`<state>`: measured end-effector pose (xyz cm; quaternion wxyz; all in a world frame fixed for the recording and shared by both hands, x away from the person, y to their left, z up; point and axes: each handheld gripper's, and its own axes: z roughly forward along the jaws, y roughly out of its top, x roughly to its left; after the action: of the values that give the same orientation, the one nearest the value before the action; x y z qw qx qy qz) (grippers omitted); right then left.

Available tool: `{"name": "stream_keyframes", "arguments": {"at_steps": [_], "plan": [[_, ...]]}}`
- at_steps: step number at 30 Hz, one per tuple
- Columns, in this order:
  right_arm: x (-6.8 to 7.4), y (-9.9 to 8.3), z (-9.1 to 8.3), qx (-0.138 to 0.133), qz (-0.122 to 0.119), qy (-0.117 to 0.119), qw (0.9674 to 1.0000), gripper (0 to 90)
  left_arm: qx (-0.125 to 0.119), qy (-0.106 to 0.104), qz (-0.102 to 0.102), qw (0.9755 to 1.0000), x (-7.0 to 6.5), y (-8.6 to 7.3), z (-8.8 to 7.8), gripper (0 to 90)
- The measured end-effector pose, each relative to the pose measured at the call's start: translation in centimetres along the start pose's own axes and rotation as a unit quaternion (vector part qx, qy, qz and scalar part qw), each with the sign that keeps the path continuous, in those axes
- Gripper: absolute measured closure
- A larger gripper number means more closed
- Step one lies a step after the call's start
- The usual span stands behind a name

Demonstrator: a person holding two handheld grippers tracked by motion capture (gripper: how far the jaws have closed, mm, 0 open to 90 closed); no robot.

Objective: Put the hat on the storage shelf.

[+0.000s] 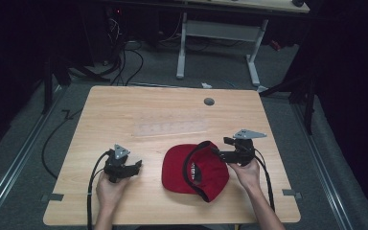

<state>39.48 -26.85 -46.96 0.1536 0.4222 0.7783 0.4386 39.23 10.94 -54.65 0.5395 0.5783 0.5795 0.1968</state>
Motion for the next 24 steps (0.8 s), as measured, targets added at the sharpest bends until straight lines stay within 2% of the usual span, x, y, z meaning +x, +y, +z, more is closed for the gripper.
{"name": "stream_keyframes", "arguments": {"at_steps": [3, 7, 11, 17, 24], "plan": [[0.3, 0.7, 0.6, 0.006, -0.010, 0.008, 0.9999, 21.1, 0.000, 0.000, 0.000, 1.0000, 0.0, 0.0, 0.0, 30.4], [0.5, 1.3, 1.5, 0.008, -0.012, 0.024, 0.9996, 19.6, 0.000, 0.000, 0.000, 1.0000, 0.0, 0.0, 0.0, 30.4], [0.8, 1.7, 2.4, 0.026, -0.021, 0.035, 0.9988, 18.3, 0.000, 0.000, 0.000, 1.0000, 0.0, 0.0, 0.0, 30.3], [1.4, 2.2, 3.9, 0.041, -0.034, 0.057, 0.9970, 16.5, 0.000, 0.000, 0.000, 1.0000, 0.0, 0.0, 0.0, 30.3], [1.5, 2.3, 5.6, 0.064, -0.035, 0.076, 0.9944, 15.6, 0.000, 0.000, 0.000, 1.0000, 0.0, 0.0, 0.0, 30.2]]}}
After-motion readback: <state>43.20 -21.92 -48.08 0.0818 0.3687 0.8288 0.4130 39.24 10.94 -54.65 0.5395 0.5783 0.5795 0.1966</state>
